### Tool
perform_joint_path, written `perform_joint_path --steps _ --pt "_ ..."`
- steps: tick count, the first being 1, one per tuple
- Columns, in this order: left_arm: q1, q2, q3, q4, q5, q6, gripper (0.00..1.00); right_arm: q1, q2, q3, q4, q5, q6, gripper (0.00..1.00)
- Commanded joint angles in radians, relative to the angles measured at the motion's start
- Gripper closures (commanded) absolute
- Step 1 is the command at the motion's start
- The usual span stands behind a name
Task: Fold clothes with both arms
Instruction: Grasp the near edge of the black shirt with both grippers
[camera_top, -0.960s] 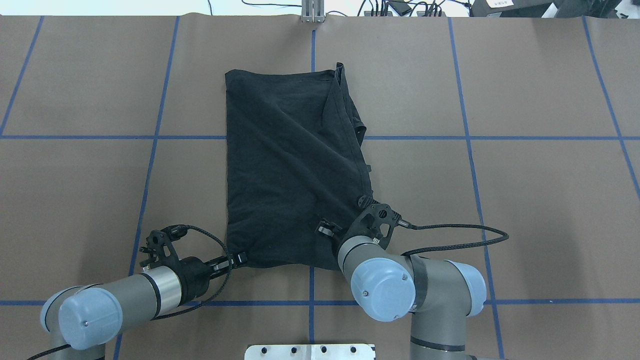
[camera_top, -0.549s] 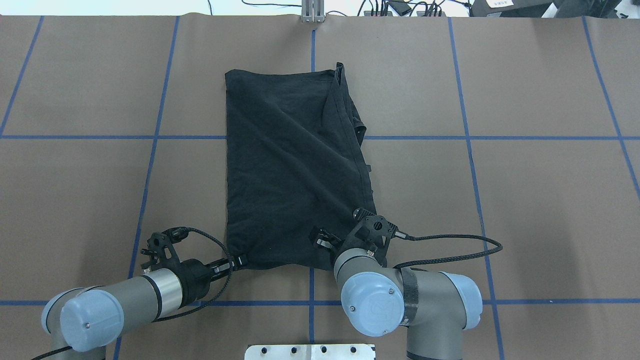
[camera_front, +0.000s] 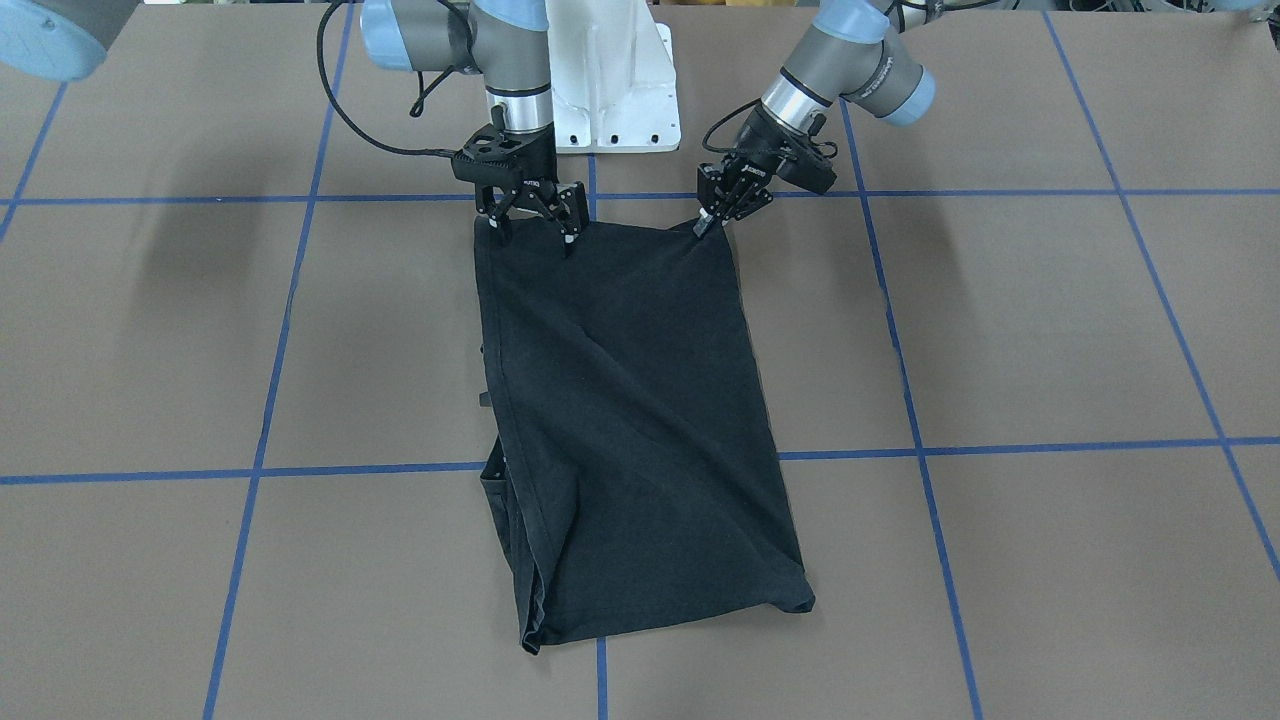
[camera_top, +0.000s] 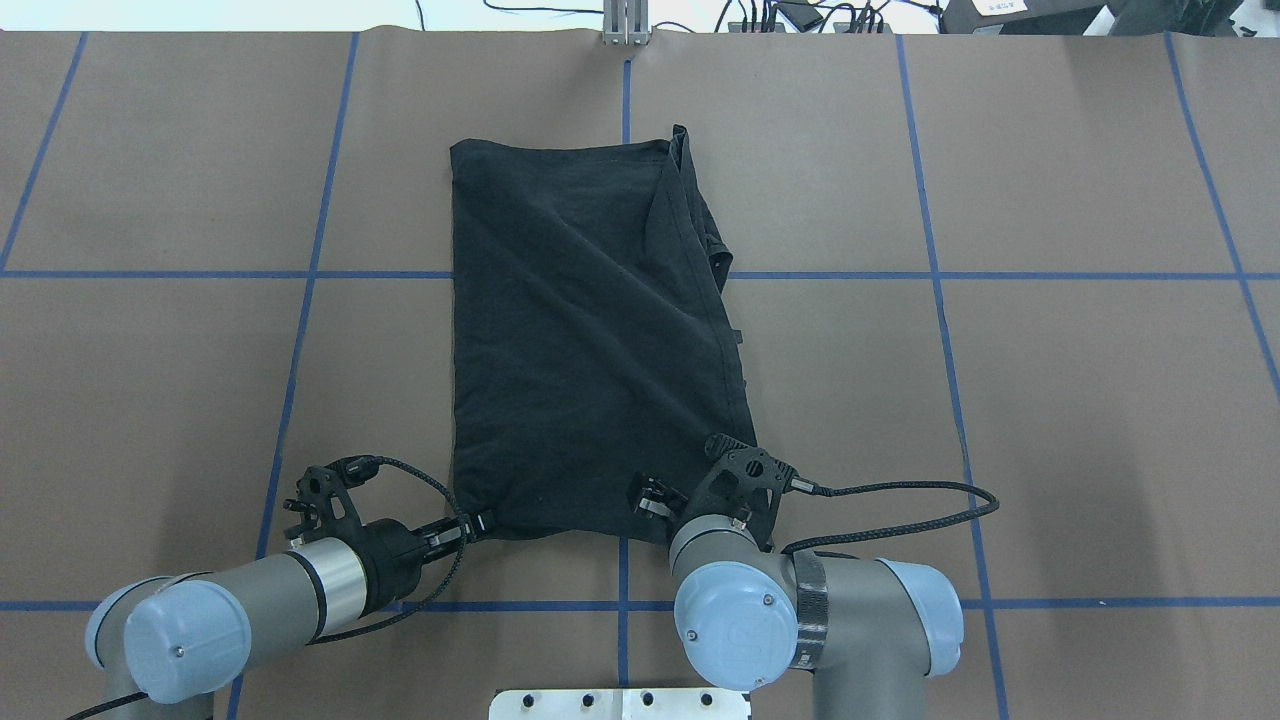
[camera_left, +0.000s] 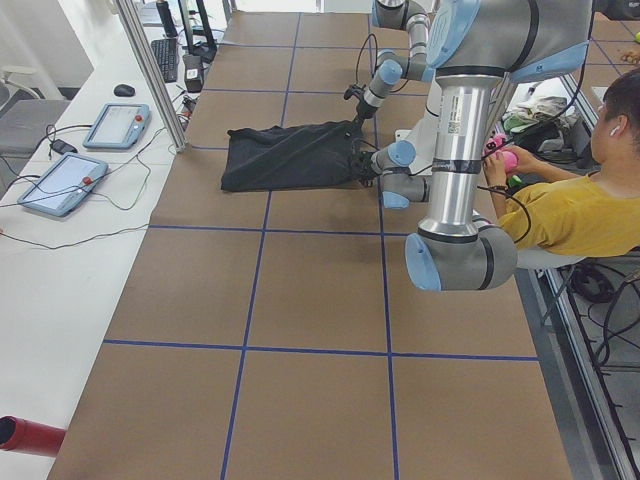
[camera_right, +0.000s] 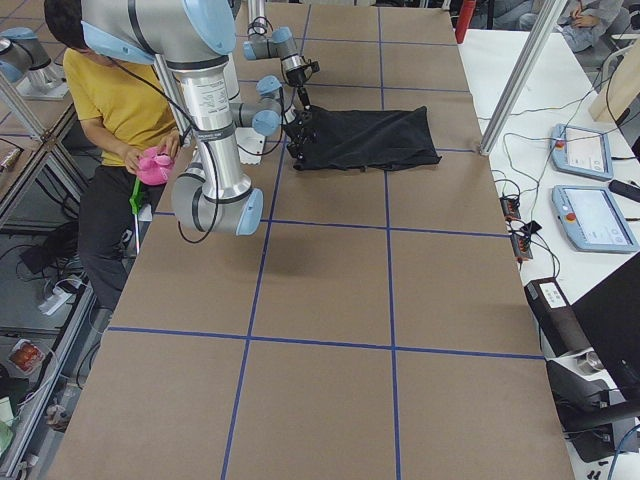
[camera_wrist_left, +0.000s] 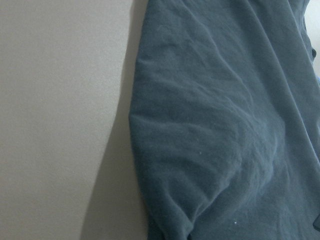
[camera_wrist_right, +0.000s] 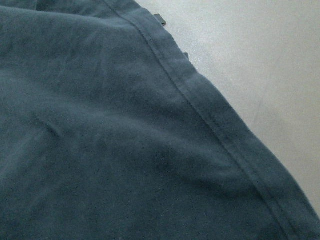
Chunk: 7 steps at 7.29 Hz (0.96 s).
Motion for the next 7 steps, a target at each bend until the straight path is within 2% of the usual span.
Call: perform_joint_path --steps 1,2,4,5,6,7 --pt "-0.001 -0.002 0.000 0.000 0.000 0.000 1.00 -0.003 0.008 -0.006 0.001 -0.008 0.014 0.30" --pt "-0.001 -0.002 0.000 0.000 0.000 0.000 1.00 -0.003 0.008 -0.007 0.005 -0.008 0.016 0.51" --pt "-0.001 -0.005 0.000 0.000 0.000 0.000 1.00 -0.003 0.009 -0.006 0.005 -0.010 0.043 0.73" --pt "-0.001 -0.005 0.000 0.000 0.000 0.001 1.00 -0.002 0.009 -0.004 0.002 -0.010 0.043 0.72" --pt "-0.001 -0.005 0.000 0.000 -0.001 0.000 1.00 0.009 0.009 0.009 -0.008 -0.005 0.036 0.65" --pt "-0.001 -0.005 0.000 0.000 0.000 0.001 1.00 0.017 0.006 0.048 -0.077 0.004 0.030 0.44"
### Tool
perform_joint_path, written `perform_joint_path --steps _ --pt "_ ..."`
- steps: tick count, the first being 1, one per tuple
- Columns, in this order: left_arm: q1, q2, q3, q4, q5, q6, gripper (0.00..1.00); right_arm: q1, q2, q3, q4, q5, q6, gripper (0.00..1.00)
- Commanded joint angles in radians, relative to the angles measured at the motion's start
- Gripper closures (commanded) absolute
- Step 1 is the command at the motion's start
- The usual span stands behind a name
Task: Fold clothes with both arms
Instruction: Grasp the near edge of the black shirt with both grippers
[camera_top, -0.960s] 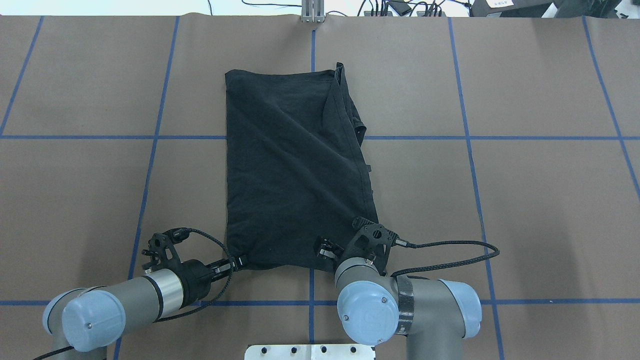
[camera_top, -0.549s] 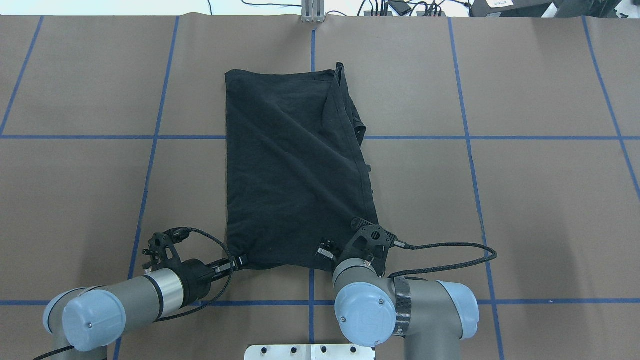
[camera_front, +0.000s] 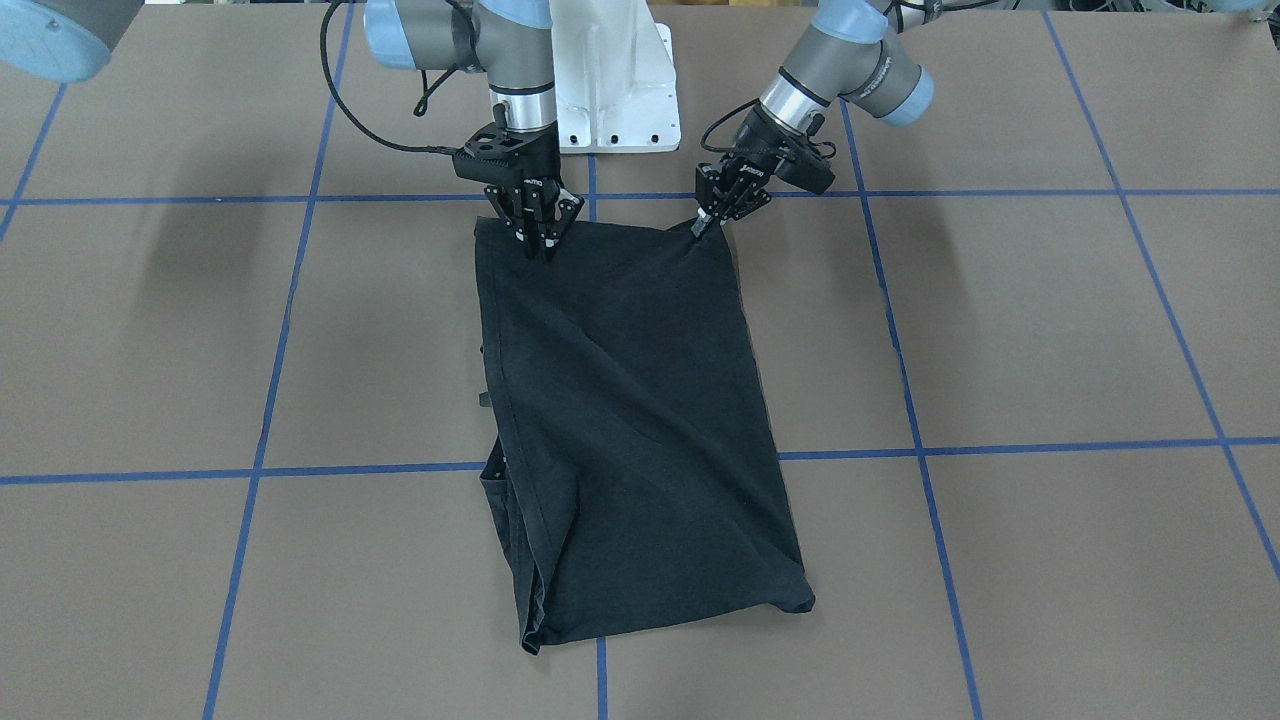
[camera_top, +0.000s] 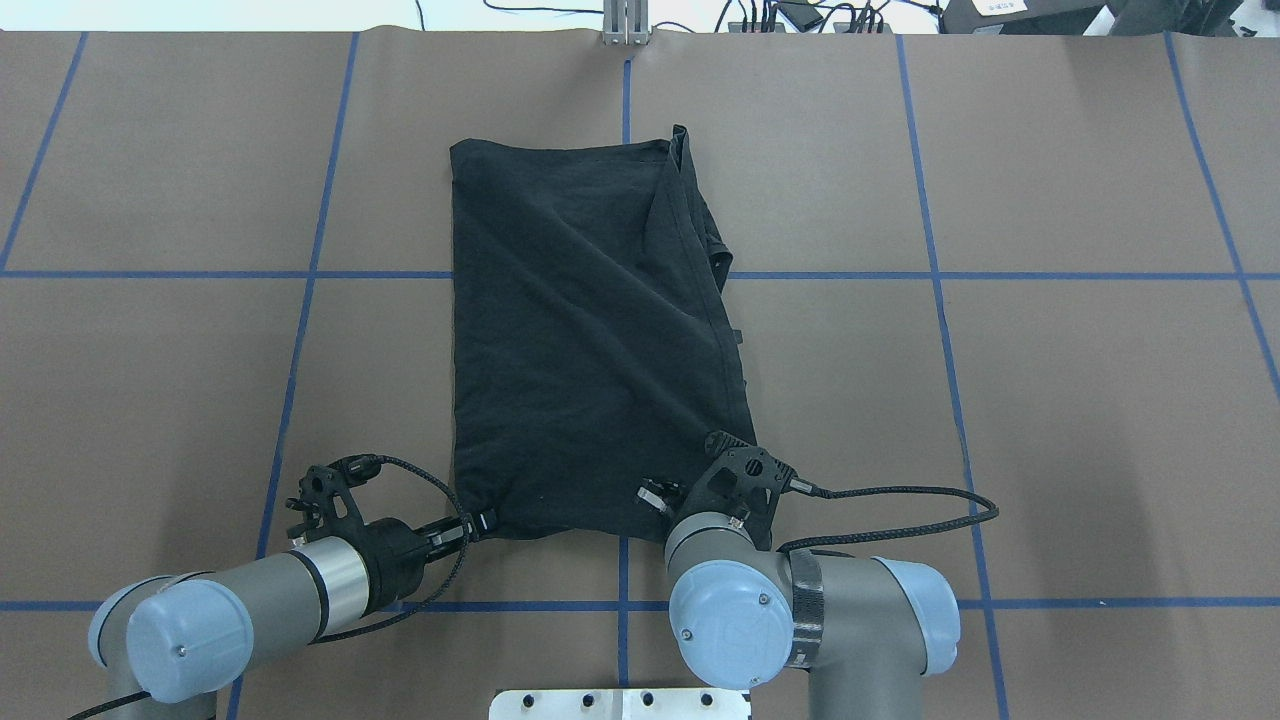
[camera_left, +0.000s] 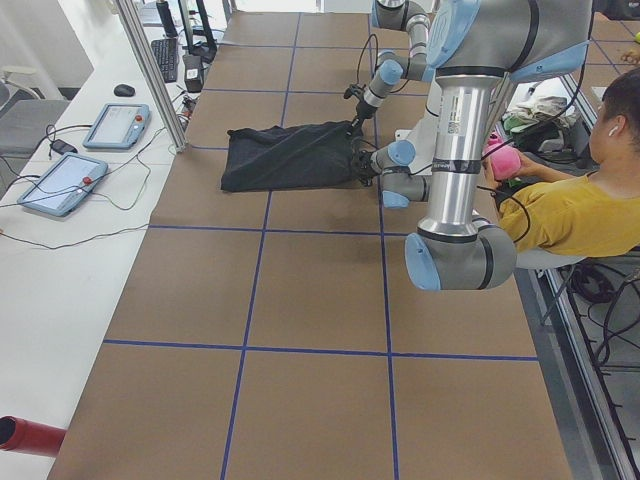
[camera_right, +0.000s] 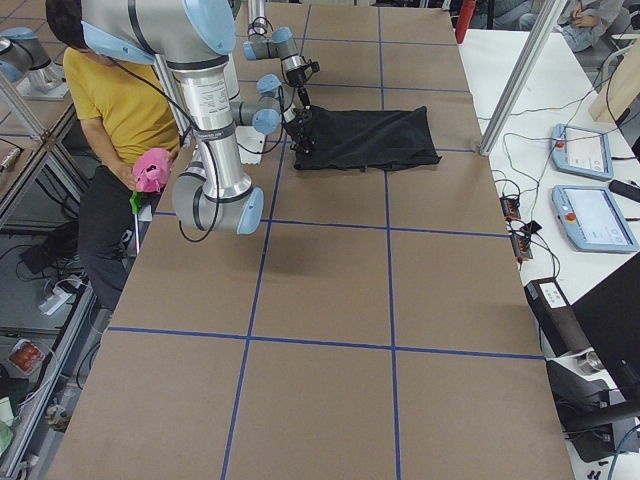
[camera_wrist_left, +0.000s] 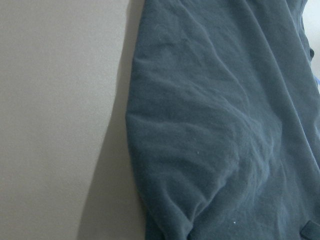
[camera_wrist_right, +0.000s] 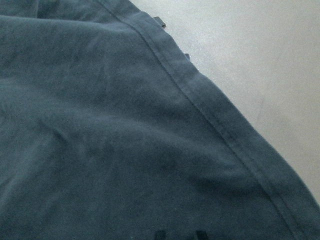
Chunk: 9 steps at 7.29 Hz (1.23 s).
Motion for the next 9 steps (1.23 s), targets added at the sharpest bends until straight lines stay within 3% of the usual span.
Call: perform_joint_path --steps 1,2,3,9 --pt "0.000 0.000 0.000 0.000 0.001 0.001 1.00 0.010 -0.008 0.107 -0.149 0.025 -0.051 0.13" --pt "0.000 0.000 0.000 0.000 0.001 0.001 1.00 0.001 -0.015 0.131 -0.167 0.029 -0.066 0.01" --pt "0.000 0.000 0.002 0.000 0.001 -0.001 1.00 -0.010 -0.012 0.102 -0.163 0.023 -0.069 0.01" --pt "0.002 0.000 0.002 0.000 -0.001 0.001 1.00 -0.013 -0.001 0.027 -0.150 0.018 -0.063 0.11"
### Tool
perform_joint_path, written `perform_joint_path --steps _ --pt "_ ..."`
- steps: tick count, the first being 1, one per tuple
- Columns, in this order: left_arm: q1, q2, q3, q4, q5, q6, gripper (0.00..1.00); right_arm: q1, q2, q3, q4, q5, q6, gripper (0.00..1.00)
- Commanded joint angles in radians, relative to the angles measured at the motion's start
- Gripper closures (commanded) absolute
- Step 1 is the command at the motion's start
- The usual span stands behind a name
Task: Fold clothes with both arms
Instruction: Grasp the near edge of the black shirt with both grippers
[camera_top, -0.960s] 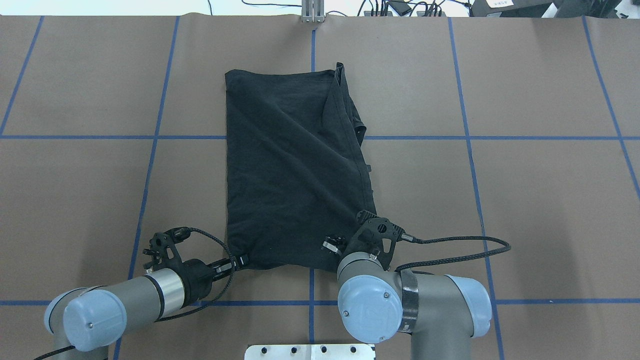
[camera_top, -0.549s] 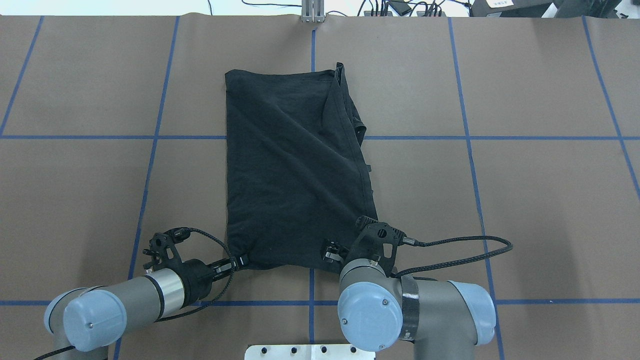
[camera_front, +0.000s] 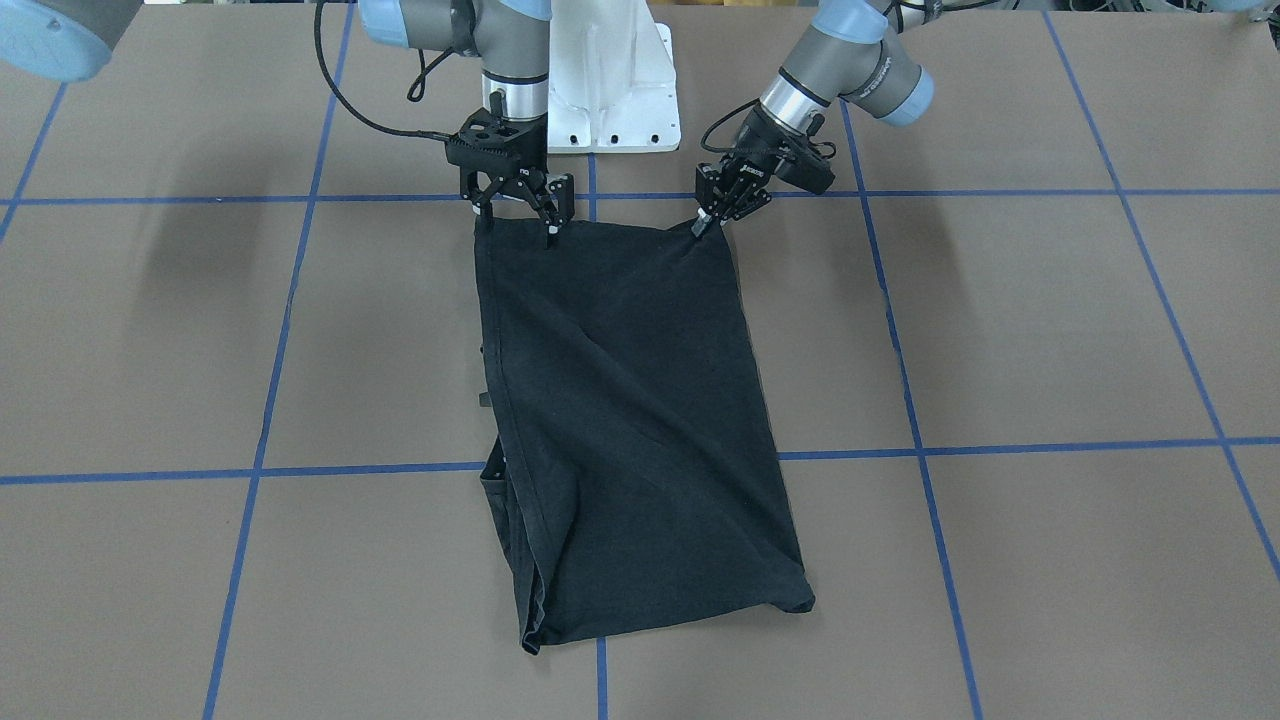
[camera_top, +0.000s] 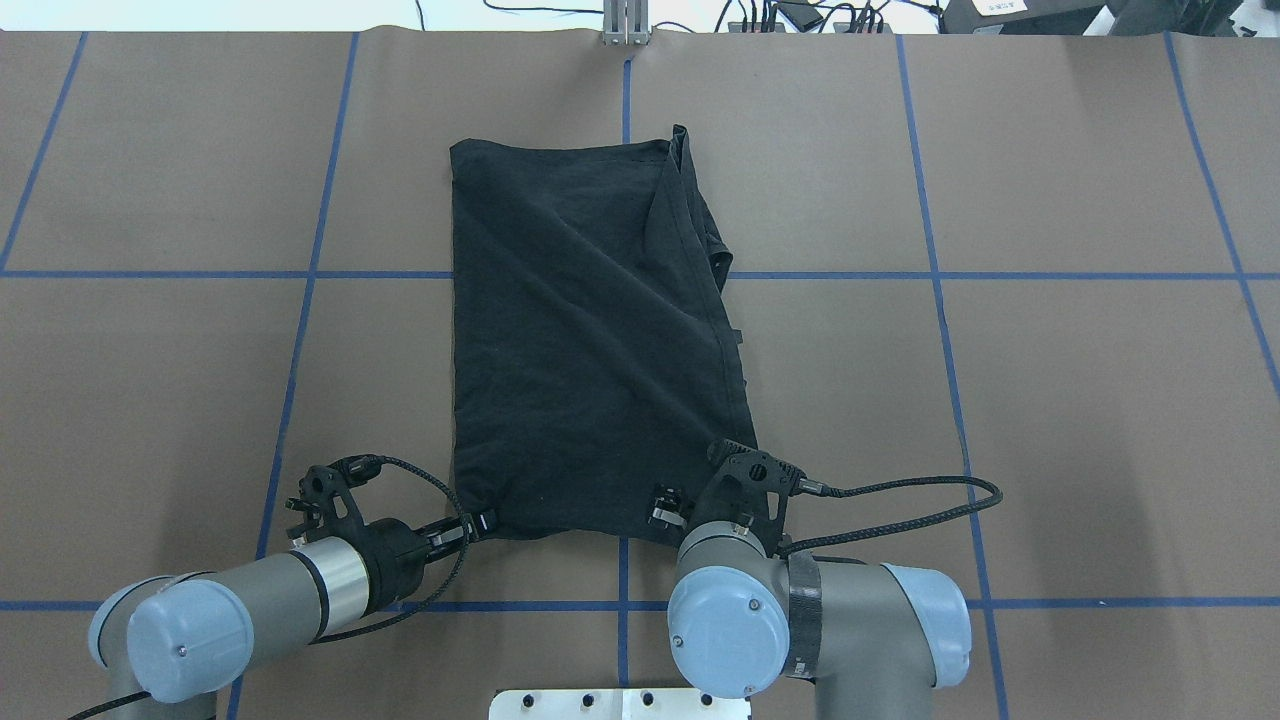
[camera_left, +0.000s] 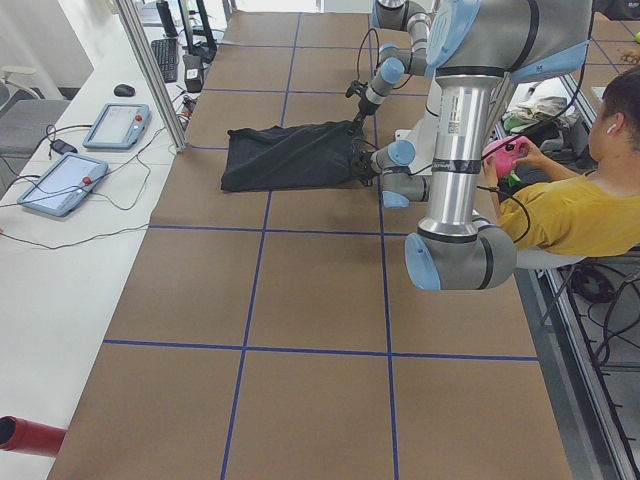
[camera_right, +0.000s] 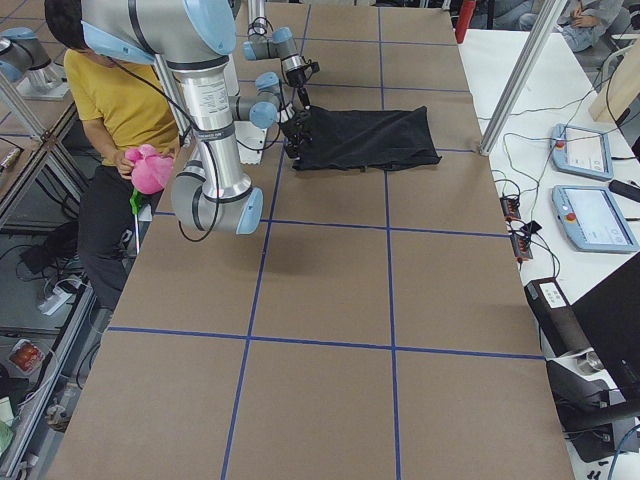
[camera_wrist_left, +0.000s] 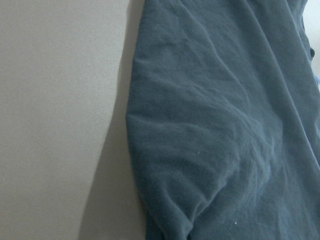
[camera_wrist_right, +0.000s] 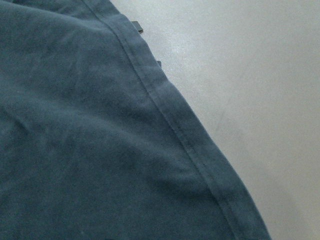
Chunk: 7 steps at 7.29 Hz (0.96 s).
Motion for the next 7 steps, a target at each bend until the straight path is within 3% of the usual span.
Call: perform_joint_path --steps 1,2,5,7 --pt "0.001 0.000 0.000 0.000 0.000 0.000 1.00 -0.002 0.001 -0.009 -0.001 0.000 0.004 0.11" --pt "0.001 0.000 0.000 0.000 0.000 -0.002 1.00 -0.002 0.002 -0.015 0.001 0.000 0.006 0.11" --pt "0.001 0.000 0.002 0.000 0.000 0.000 1.00 -0.005 0.019 -0.018 0.001 -0.002 0.041 0.25" --pt "0.001 0.001 0.002 0.000 0.000 0.000 1.00 -0.006 0.021 -0.036 0.001 0.000 0.046 0.22"
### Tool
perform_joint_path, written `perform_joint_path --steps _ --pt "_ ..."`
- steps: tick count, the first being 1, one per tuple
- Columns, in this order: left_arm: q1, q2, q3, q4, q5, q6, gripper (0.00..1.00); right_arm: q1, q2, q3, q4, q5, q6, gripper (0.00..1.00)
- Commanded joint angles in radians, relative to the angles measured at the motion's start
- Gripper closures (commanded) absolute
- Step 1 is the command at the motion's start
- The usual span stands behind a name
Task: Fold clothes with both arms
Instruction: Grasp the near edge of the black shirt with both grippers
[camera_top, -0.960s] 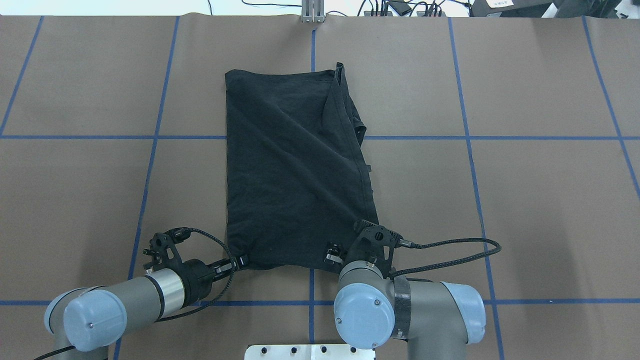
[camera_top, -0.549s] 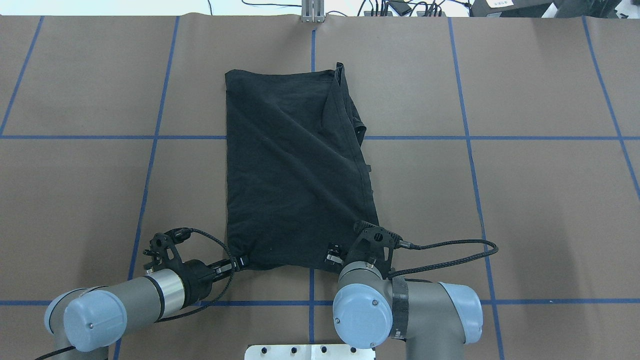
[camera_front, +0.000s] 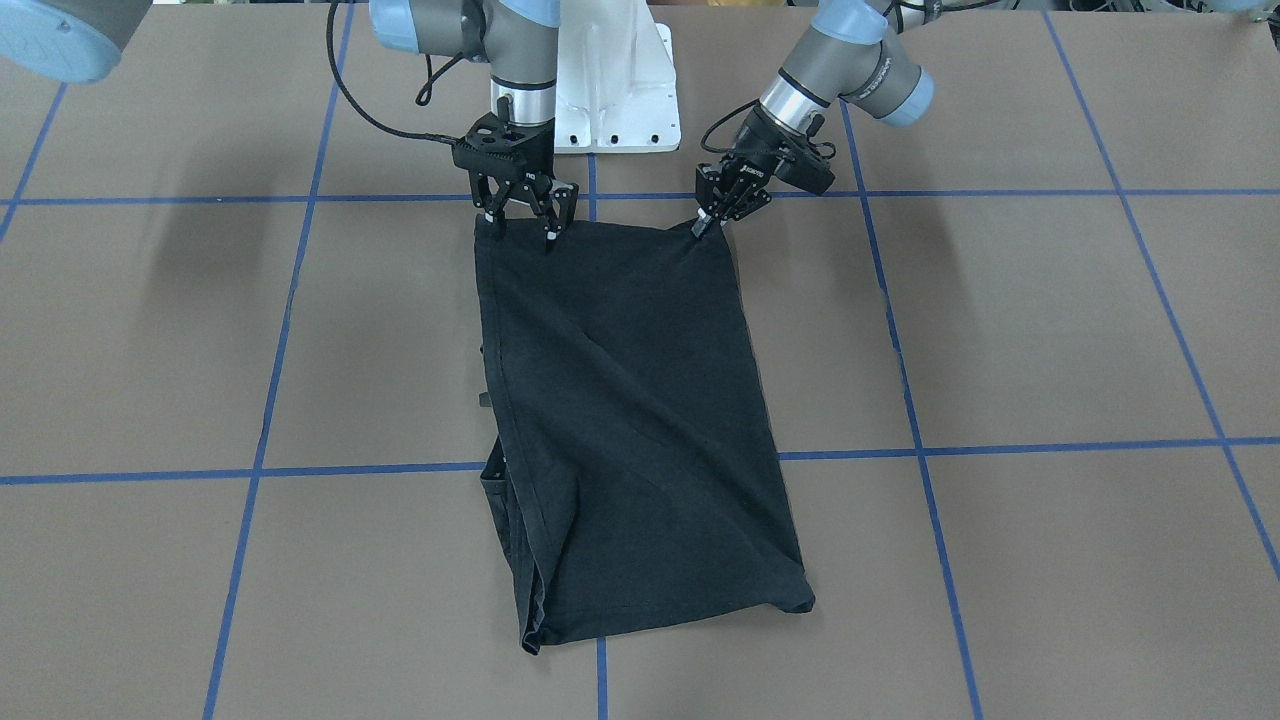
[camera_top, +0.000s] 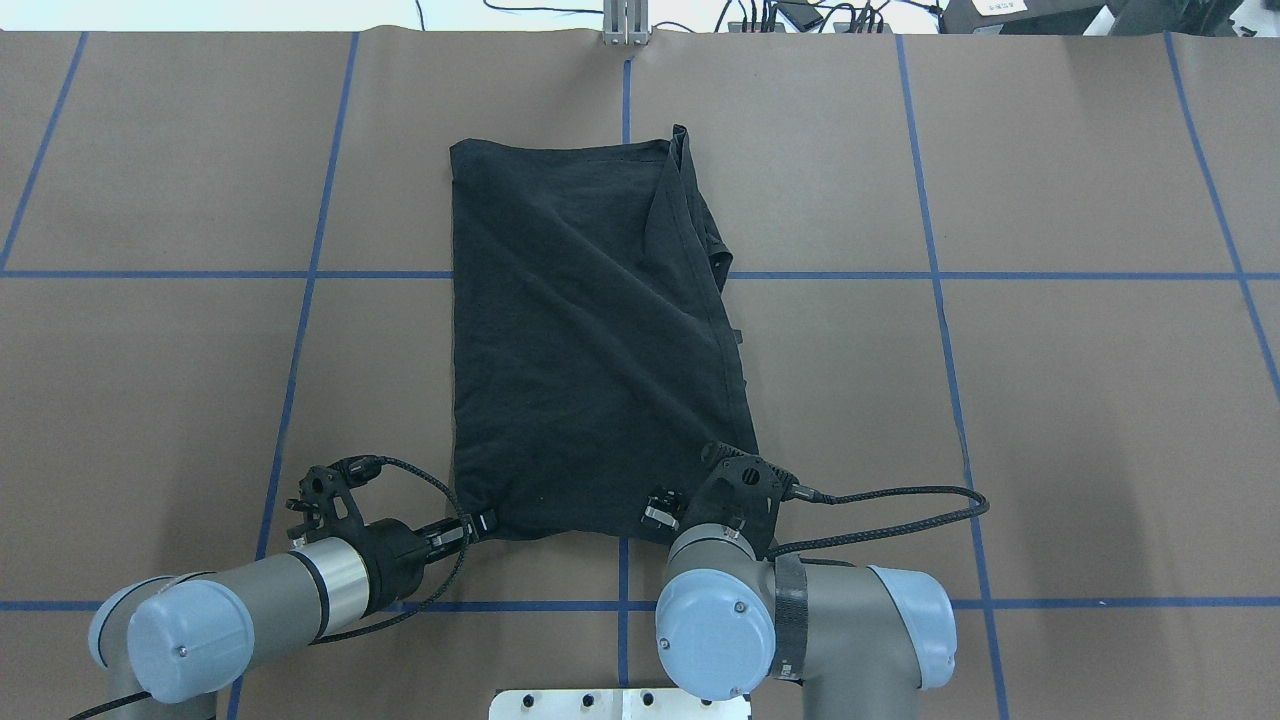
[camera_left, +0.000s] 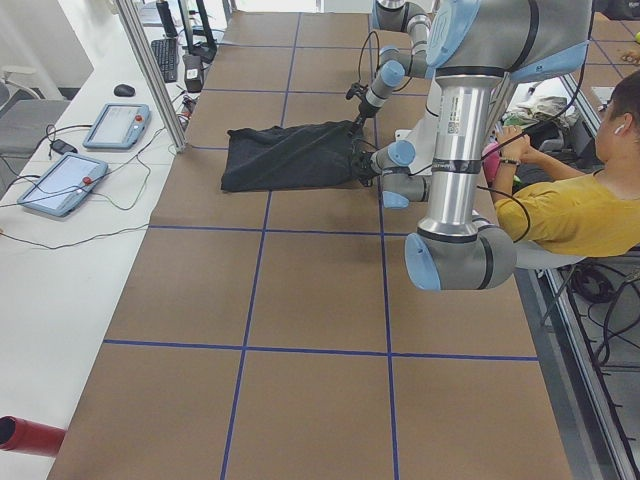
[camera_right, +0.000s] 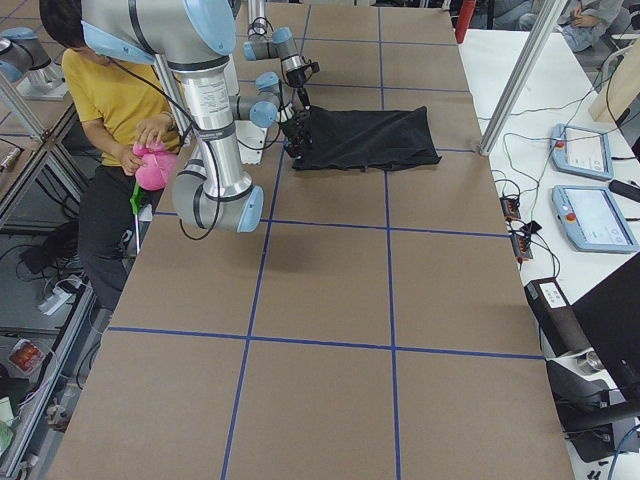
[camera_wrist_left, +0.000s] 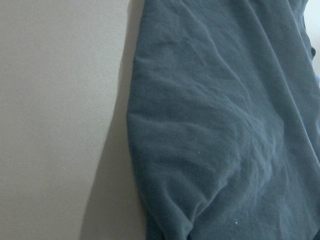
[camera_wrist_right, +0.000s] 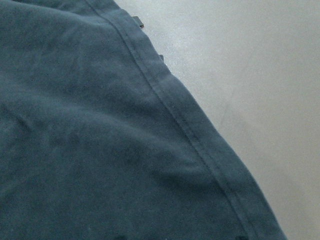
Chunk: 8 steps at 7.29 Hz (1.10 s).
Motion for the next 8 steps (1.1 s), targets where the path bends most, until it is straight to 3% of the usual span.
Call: perform_joint_path --steps 1,2,4,5,8 --pt "0.000 0.000 0.000 -0.002 0.000 0.000 1.00 -0.001 0.018 -0.025 0.001 0.000 0.007 0.22" --pt "0.000 0.000 0.000 -0.002 0.000 0.000 1.00 -0.001 0.047 -0.054 0.001 0.000 0.012 0.25" --pt "0.000 0.000 0.000 -0.002 -0.002 0.000 1.00 0.000 0.068 -0.077 0.001 -0.002 0.030 0.52" --pt "0.000 0.000 0.000 -0.002 -0.002 0.000 1.00 0.002 0.066 -0.077 -0.001 -0.002 0.023 0.51" --pt "0.000 0.000 0.002 -0.002 -0.002 0.000 1.00 0.017 0.057 -0.060 -0.001 0.013 -0.014 0.32"
